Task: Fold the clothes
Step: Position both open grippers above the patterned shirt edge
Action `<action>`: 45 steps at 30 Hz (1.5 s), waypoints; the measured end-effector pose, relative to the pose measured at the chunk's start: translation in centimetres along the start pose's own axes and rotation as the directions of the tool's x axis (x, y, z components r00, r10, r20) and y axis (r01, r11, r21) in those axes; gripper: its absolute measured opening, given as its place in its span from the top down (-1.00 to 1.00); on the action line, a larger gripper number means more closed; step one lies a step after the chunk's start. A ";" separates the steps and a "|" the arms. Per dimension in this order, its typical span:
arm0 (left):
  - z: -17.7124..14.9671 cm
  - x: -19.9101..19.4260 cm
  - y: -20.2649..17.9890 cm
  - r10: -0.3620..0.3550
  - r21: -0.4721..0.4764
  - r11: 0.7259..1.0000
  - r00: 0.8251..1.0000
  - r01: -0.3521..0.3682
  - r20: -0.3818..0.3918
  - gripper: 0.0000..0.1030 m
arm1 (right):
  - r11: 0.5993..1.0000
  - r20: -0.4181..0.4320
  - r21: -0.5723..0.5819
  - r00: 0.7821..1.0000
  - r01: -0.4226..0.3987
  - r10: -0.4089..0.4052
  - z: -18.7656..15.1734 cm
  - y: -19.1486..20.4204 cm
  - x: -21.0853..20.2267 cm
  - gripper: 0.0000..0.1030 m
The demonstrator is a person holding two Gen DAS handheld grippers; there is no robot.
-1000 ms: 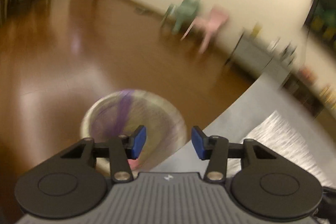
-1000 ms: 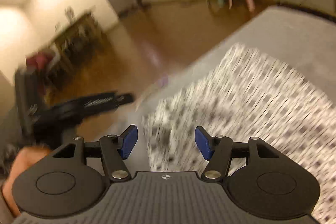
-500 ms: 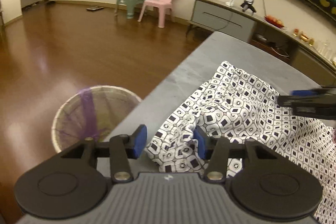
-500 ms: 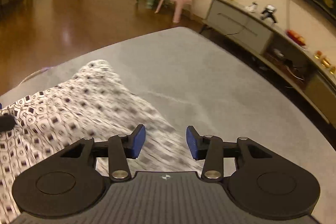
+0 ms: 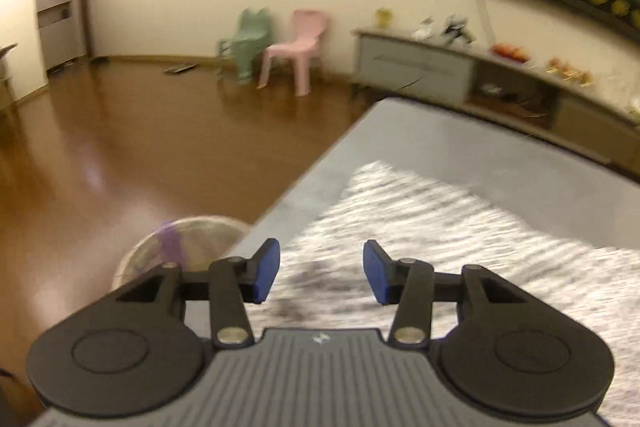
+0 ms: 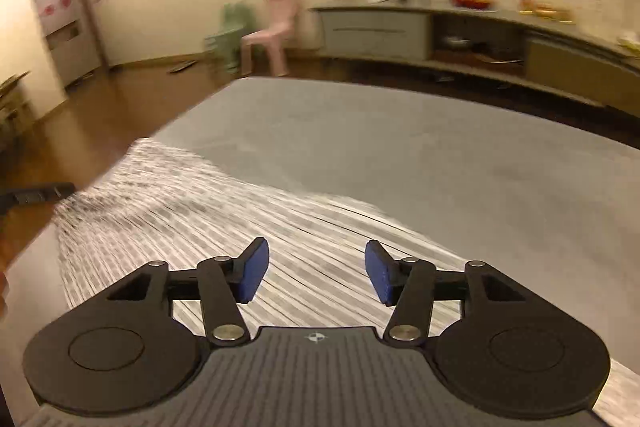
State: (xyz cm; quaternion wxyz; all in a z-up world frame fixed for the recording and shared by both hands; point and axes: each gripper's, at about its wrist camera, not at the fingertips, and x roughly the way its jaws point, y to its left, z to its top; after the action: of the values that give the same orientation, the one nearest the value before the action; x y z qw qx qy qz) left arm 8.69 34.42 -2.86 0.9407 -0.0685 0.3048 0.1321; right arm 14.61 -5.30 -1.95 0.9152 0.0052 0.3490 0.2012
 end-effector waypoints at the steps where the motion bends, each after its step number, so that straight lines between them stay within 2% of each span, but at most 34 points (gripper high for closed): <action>1: 0.0 -0.4 -1.5 -0.051 0.000 0.999 0.999 0.051 -0.006 0.12 | 0.999 -0.005 0.017 0.999 0.051 -0.051 -1.5 -2.6 -1.9 -0.16; 3: -0.2 -0.8 -4.9 -0.180 0.006 0.984 0.983 0.181 -0.036 0.12 | 0.981 -0.026 0.063 0.983 0.184 -0.183 -4.9 -7.8 -5.9 -0.16; 5: -0.8 -0.8 -9.0 -0.294 0.035 0.954 0.951 0.299 -0.096 0.10 | 0.937 -0.058 0.152 0.950 0.313 -0.308 -8.4 -13.1 -9.9 -0.16; 7: -1.8 -0.3 -13.2 -0.339 0.093 0.930 0.926 0.357 -0.167 0.10 | 0.896 -0.101 0.206 0.920 0.392 -0.379 -10.9 -17.3 -11.6 -0.15; 9: -3.2 0.8 -16.4 -0.286 0.179 0.928 0.933 0.326 -0.217 0.10 | 0.861 -0.138 0.236 0.893 0.450 -0.429 -13.2 -20.9 -12.4 -0.16; 11: -4.6 2.0 -19.6 -0.222 0.267 0.919 0.940 0.291 -0.260 0.10 | 0.841 -0.136 0.246 0.876 0.482 -0.462 -14.6 -23.2 -13.5 -0.16; 13: -4.6 2.2 -20.7 -0.193 0.270 0.927 0.948 0.262 -0.254 0.05 | 0.815 -0.118 0.281 0.861 0.507 -0.494 -15.7 -24.7 -16.0 -0.17; 14: -4.5 2.2 -21.2 -0.181 0.268 0.931 0.951 0.247 -0.250 0.09 | 0.809 -0.090 0.317 0.864 0.496 -0.495 -16.5 -25.1 -17.9 -0.20; 15: -4.4 2.3 -21.7 -0.168 0.266 0.936 0.955 0.233 -0.245 0.09 | 0.798 -0.071 0.347 0.862 0.493 -0.502 -17.5 -25.5 -20.0 -0.39; 16: -4.0 2.0 -22.2 -0.186 0.245 0.938 0.952 0.246 -0.243 0.09 | 0.779 -0.058 0.368 0.849 0.507 -0.525 -18.7 -25.7 -21.8 -0.61; 17: -3.7 1.5 -22.9 -0.209 0.228 0.937 0.948 0.265 -0.242 0.09 | 0.760 -0.053 0.382 0.834 0.526 -0.550 -20.1 -25.8 -23.3 -0.71; 19: -3.6 1.3 -25.3 -0.257 0.215 0.927 0.937 0.309 -0.238 0.08 | 0.731 -0.073 0.404 0.816 0.550 -0.574 -22.8 -26.2 -25.1 -0.78; 22: -3.8 -0.3 -27.8 -0.338 0.194 0.901 0.909 0.387 -0.244 0.07 | 0.726 -0.108 0.419 0.823 0.546 -0.557 -24.5 -27.3 -25.3 -0.77; 24: -4.2 -1.0 -29.0 -0.380 0.173 0.886 0.889 0.429 -0.257 0.07 | 0.729 -0.148 0.384 0.817 0.567 -0.558 -25.5 -27.8 -24.5 -0.65; 26: -5.0 -1.0 -29.8 -0.406 0.160 0.876 0.874 0.456 -0.266 0.07 | 0.757 -0.136 0.352 0.830 0.551 -0.541 -25.6 -27.3 -24.2 -0.32; 28: -5.3 -1.0 -30.0 -0.429 0.141 0.868 0.863 0.476 -0.268 0.07 | 0.774 -0.112 0.329 0.836 0.541 -0.537 -25.2 -26.5 -24.0 0.66; 30: -5.2 -0.5 -29.9 -0.449 0.118 0.863 0.853 0.491 -0.267 0.07 | 0.767 -0.093 0.324 0.825 0.554 -0.557 -24.9 -25.9 -23.8 0.81; 32: -4.7 -0.3 -29.3 -0.480 0.070 0.855 0.837 0.513 -0.263 0.07 | 0.780 -0.024 0.300 0.822 0.549 -0.569 -24.1 -24.4 -24.1 0.82; 34: -4.1 -0.4 -28.8 -0.522 0.010 0.840 0.813 0.542 -0.258 0.07 | 0.820 0.079 0.233 0.830 0.523 -0.552 -22.2 -21.1 -24.5 0.82; 35: -4.1 -0.4 -28.6 -0.538 -0.009 0.832 0.803 0.554 -0.258 0.07 | 0.843 0.119 0.193 0.841 0.501 -0.527 -21.1 -19.1 -24.4 0.82; 37: -3.9 -0.2 -28.3 -0.567 -0.042 0.816 0.782 0.577 -0.259 0.07 | 0.895 0.171 0.130 0.879 0.427 -0.444 -18.9 -15.2 -23.1 0.82; 39: -4.3 -0.1 -28.4 -0.567 -0.033 0.813 0.777 0.581 -0.273 0.07 | 0.934 0.181 0.064 0.916 0.352 -0.358 -17.5 -11.9 -20.4 0.82; 41: -4.9 0.1 -28.9 -0.568 -0.027 0.807 0.764 0.589 -0.304 0.07 | 0.954 0.158 0.019 0.941 0.299 -0.298 -17.1 -9.8 -17.1 0.75; 42: -5.3 0.1 -29.1 -0.578 -0.029 0.797 0.749 0.603 -0.322 0.07 | 0.963 0.130 0.006 0.954 0.271 -0.269 -17.5 -9.1 -16.0 0.53; 43: -5.7 0.0 -29.5 -0.591 -0.030 0.784 0.732 0.620 -0.338 0.06 | 0.970 0.112 0.008 0.964 0.243 -0.243 -17.8 -8.6 -15.4 0.22; 45: -6.3 -0.5 -30.7 -0.616 -0.012 0.754 0.699 0.657 -0.363 0.02 | 0.979 0.113 0.060 0.973 0.194 -0.200 -18.4 -8.9 -15.9 -0.17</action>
State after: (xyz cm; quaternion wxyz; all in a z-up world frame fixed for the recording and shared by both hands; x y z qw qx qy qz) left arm 13.71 3.66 -6.15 0.8618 -0.1358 0.4290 -0.2340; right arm -4.70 -21.80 -7.08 0.9494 0.0045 0.2977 0.1002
